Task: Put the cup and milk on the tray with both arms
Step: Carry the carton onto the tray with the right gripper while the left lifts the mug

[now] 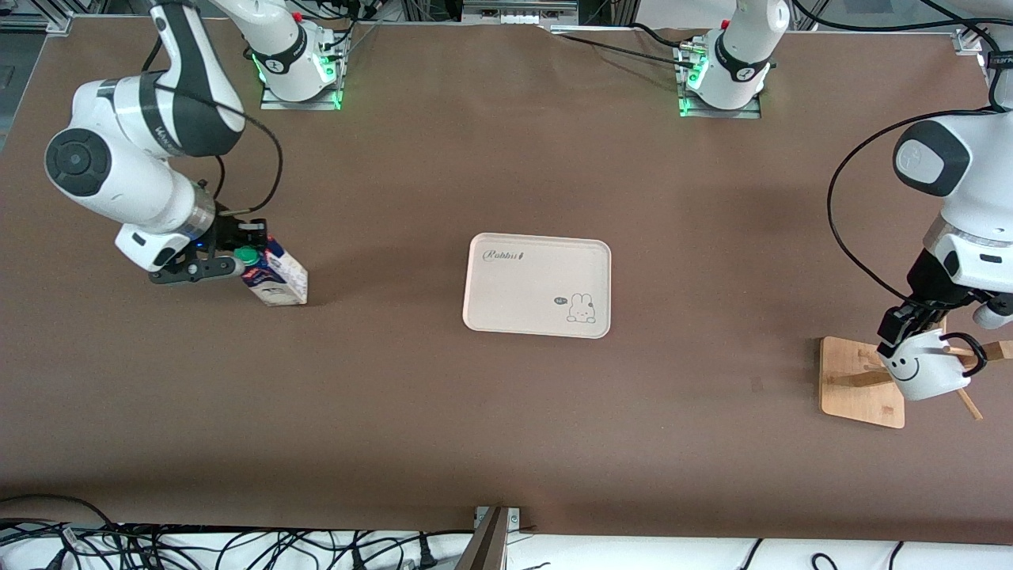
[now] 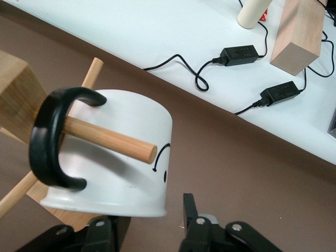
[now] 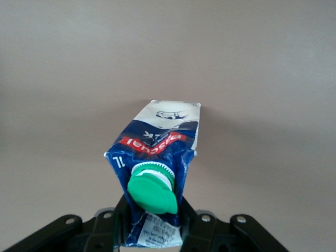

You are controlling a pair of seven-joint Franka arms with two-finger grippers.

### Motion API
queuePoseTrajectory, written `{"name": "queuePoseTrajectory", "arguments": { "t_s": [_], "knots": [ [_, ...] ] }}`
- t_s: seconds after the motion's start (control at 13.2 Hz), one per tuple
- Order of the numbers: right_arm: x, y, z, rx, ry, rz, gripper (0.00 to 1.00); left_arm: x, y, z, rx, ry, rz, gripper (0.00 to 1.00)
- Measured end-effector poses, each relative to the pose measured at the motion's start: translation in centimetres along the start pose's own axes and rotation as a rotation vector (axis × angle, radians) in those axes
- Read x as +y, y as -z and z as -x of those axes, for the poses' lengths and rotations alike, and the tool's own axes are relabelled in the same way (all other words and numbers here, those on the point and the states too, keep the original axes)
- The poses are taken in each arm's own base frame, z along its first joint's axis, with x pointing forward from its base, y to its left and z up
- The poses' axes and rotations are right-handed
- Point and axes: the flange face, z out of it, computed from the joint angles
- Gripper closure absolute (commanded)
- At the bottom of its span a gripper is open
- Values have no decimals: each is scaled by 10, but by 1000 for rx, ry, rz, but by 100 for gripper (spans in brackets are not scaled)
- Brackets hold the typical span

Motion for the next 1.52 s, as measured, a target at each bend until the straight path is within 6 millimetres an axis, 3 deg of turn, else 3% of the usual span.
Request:
{"name": "queuePoseTrajectory", "arguments": {
  "t_s": [0.15,0.45,0.61,0.68,0.76,0.98,1.14,1.36,1.44,1.52],
  "knots": [
    [-74,17,-5,9,-51,-43,72,0,0,0,0,-5,0,72],
    [-224,2,0,-18,-138,-129,72,0,0,-1,1,-12,0,88],
    [-276,-7,2,-6,-165,-144,72,0,1,-1,2,-14,1,89],
    [-296,-13,3,5,-182,-153,72,0,1,-1,2,-13,1,95],
    [-313,-20,4,15,-191,-162,72,0,1,-1,3,-14,1,100],
    [-344,-49,4,43,-188,-181,72,3,4,-2,7,-16,5,100],
    [-350,-64,3,36,-184,-175,72,5,5,-2,7,-19,7,100],
    [-350,-70,1,40,-185,-159,68,16,12,1,-9,-34,17,100],
    [-350,-71,1,44,-187,-154,43,23,17,4,-32,-44,20,100],
    [-351,-71,1,48,-188,-155,0,31,24,6,-50,-54,24,100]
  ]
}}
